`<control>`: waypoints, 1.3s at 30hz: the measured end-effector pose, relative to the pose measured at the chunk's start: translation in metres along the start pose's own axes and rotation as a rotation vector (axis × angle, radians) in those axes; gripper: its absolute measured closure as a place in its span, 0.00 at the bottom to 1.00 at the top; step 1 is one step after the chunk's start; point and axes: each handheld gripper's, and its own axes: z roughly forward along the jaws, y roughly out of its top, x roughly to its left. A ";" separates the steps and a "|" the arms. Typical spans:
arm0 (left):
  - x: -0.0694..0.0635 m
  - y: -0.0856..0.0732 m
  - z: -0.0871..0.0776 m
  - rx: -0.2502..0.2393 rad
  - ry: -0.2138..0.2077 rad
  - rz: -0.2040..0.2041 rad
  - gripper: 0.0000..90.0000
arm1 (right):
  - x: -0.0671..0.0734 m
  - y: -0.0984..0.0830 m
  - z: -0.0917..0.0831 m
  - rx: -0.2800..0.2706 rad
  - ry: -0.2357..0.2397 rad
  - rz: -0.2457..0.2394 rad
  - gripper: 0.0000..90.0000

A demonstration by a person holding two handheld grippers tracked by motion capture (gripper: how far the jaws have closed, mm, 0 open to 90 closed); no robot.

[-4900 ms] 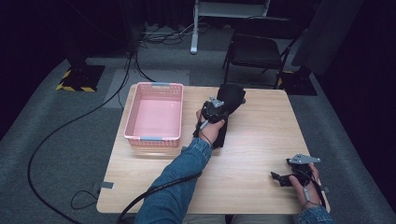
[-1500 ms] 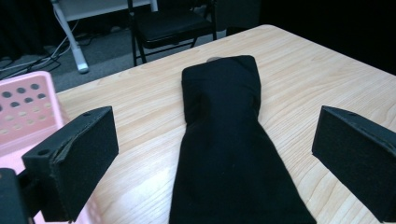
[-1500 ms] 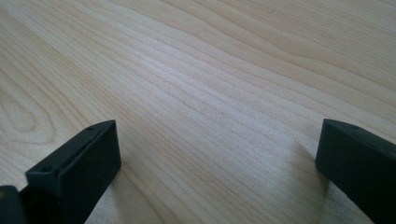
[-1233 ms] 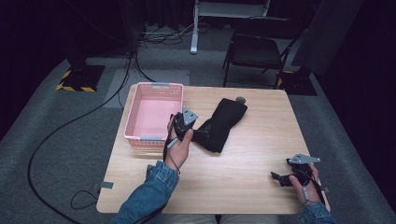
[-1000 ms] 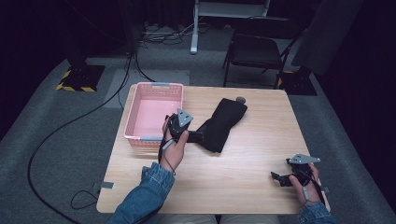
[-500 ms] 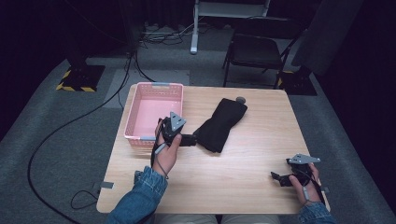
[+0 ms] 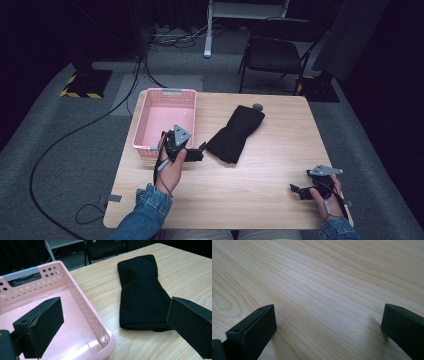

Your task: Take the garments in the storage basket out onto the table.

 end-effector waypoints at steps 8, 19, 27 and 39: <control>0.007 -0.011 -0.011 0.004 0.020 -0.007 0.00 | 0.000 0.000 0.000 0.000 0.000 0.000 0.00; 0.019 -0.024 -0.022 0.018 0.038 -0.026 0.00 | 0.000 0.000 0.000 0.000 0.000 0.000 0.00; 0.025 -0.034 -0.027 0.023 0.045 -0.041 0.00 | 0.000 0.000 0.000 0.000 0.000 0.000 0.00; 0.035 -0.052 -0.036 0.033 0.064 -0.056 0.01 | 0.000 0.000 0.000 0.000 0.000 0.000 0.00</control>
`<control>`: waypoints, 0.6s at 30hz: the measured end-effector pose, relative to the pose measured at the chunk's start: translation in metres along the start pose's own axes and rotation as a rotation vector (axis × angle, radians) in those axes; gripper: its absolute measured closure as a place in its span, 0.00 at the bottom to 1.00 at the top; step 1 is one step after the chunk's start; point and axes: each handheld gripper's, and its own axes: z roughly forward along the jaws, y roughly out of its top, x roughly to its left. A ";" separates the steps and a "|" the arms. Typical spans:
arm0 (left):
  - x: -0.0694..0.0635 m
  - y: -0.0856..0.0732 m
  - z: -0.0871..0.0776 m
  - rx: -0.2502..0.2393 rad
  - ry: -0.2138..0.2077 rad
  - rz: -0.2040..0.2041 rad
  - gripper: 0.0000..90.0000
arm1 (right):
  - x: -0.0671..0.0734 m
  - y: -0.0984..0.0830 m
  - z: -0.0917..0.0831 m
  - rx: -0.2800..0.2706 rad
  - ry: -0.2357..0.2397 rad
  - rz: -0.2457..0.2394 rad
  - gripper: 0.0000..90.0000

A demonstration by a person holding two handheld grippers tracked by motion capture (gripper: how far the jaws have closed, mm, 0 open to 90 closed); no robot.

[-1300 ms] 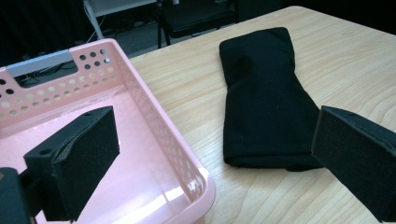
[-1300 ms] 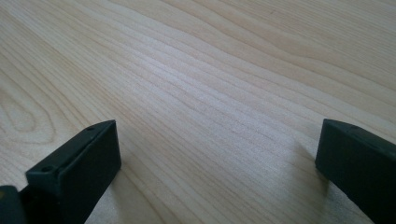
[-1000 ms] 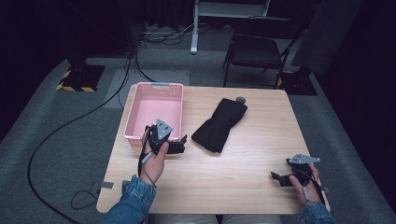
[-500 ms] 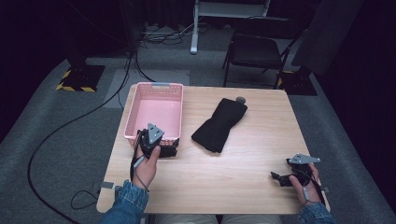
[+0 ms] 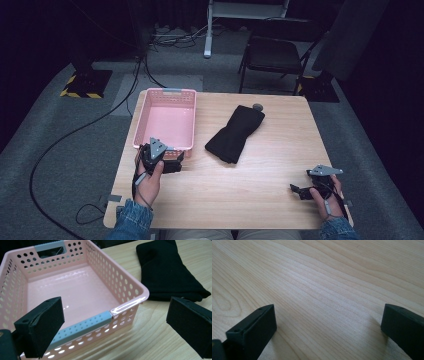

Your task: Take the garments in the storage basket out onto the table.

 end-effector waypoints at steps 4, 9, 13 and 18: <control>0.004 -0.005 -0.002 0.003 0.008 -0.004 0.01 | 0.000 0.000 0.000 0.000 0.000 0.000 0.00; 0.007 -0.012 -0.003 0.009 0.011 -0.009 0.01 | 0.000 0.000 0.000 0.000 0.000 0.000 0.00; 0.009 -0.018 -0.003 0.006 0.007 -0.017 0.01 | 0.000 0.000 0.000 0.000 0.000 0.000 0.00; 0.011 -0.027 -0.003 0.015 0.009 -0.025 0.01 | 0.000 0.000 0.000 0.000 0.000 0.000 0.00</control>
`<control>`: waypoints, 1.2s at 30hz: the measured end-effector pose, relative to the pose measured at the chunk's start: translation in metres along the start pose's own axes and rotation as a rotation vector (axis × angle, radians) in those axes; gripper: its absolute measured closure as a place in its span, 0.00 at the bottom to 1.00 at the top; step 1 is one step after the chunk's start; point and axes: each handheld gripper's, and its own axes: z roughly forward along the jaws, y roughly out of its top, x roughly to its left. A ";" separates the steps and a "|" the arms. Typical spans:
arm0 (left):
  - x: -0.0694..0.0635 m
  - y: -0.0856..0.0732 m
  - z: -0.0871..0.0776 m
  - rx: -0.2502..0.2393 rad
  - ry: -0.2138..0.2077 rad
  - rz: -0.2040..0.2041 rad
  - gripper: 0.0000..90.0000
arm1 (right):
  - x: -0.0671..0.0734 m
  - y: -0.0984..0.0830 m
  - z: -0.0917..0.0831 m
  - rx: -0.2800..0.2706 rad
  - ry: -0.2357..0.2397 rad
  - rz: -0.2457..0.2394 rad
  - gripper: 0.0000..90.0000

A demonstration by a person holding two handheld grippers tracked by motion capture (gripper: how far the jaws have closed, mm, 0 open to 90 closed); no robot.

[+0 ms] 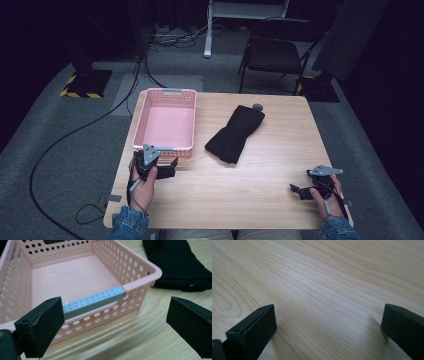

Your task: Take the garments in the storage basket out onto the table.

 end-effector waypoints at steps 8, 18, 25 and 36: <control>0.003 -0.011 0.000 0.006 0.002 -0.013 0.01 | 0.000 0.000 0.000 0.000 0.000 0.000 0.00; 0.006 -0.024 0.003 0.035 -0.001 -0.036 0.01 | 0.000 0.000 0.000 0.000 0.000 0.000 0.00; 0.007 -0.035 0.007 0.076 -0.006 -0.055 0.01 | 0.000 0.000 0.000 0.000 0.002 0.000 0.00; 0.006 -0.042 0.010 0.148 0.004 -0.046 0.01 | 0.000 0.000 0.000 0.000 0.004 -0.001 0.00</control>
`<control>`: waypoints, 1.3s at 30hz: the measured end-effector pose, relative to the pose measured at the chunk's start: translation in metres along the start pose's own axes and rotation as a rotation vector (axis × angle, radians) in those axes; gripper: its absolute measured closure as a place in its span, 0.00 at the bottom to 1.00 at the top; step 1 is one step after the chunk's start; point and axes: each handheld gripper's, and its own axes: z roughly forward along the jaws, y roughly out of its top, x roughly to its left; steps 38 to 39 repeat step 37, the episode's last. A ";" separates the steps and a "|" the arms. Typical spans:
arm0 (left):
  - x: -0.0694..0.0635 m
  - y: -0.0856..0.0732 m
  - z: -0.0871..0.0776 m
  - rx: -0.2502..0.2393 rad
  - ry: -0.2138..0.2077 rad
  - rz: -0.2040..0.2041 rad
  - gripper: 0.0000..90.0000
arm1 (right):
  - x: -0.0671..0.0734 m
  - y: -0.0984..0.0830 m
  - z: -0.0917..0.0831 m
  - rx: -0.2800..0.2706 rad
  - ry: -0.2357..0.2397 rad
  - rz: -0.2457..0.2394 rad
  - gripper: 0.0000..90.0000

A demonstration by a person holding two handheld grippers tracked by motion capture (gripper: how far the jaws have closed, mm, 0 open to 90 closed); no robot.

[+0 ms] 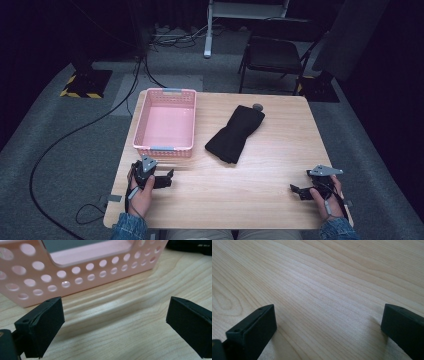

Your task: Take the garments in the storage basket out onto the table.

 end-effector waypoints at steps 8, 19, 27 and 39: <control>0.000 -0.003 0.001 0.059 0.032 0.018 0.01 | 0.000 0.000 0.000 0.000 0.000 0.000 0.00; 0.001 -0.007 0.006 0.161 0.041 -0.022 0.00 | 0.000 0.000 0.000 0.000 0.000 0.000 0.00; 0.001 -0.007 0.006 0.161 0.041 -0.022 0.00 | 0.000 0.000 0.000 0.000 0.000 0.000 0.00; 0.001 -0.007 0.006 0.160 0.040 -0.023 0.00 | 0.000 0.000 0.000 0.000 0.000 0.000 0.00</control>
